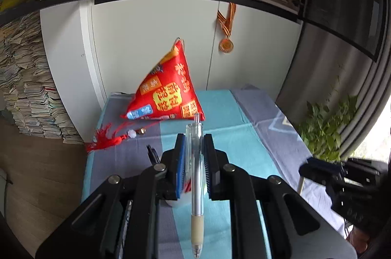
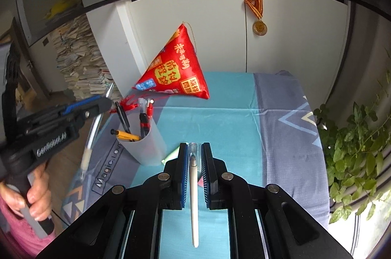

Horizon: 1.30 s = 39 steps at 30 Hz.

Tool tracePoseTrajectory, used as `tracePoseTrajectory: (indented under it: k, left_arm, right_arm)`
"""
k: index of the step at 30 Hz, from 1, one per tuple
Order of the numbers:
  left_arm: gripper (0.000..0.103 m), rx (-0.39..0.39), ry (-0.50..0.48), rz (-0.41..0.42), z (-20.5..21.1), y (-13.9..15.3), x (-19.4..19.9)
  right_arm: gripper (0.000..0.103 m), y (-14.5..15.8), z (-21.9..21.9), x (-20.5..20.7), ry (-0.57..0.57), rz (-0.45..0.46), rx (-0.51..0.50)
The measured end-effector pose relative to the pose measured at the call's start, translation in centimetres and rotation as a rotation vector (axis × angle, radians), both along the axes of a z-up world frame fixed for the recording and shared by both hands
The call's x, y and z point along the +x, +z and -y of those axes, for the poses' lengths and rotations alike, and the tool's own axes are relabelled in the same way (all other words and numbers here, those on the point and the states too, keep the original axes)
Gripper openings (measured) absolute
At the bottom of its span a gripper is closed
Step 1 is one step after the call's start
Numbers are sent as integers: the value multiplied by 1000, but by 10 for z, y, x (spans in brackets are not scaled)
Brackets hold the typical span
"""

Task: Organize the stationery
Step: 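Drop the clear pen into the cup with the left tool while the right tool drops the white pen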

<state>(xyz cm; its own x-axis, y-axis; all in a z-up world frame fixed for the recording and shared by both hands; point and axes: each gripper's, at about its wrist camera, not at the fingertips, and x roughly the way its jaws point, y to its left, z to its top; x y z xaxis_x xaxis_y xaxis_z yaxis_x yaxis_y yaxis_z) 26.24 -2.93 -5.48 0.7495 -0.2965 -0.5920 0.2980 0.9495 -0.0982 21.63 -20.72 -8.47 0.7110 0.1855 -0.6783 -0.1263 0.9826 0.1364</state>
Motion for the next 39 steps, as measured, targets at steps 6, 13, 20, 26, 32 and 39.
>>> tracePoseTrajectory:
  k: [6,13,20,26,32,39]
  left_arm:
    - [12,-66,79,57,-7,0,40]
    - [12,-122,125,93,-16,-12,60]
    - [12,-166,156,94,-29,-32,64]
    - [13,-163,147,119,-35,-41,51]
    - [14,-169,120,116,-44,-49,36]
    - [13,-175,100,108,-56,-50,17]
  right_arm:
    - [11,6,-4,-5,-20,11,-8]
    - [11,24,-6,-4,-46,53,-21]
    - [11,31,-26,23,-13,57,18]
    - [11,43,-46,51,16,97,70]
    - [11,55,-70,74,38,150,80]
    - [11,54,-88,93,31,169,75]
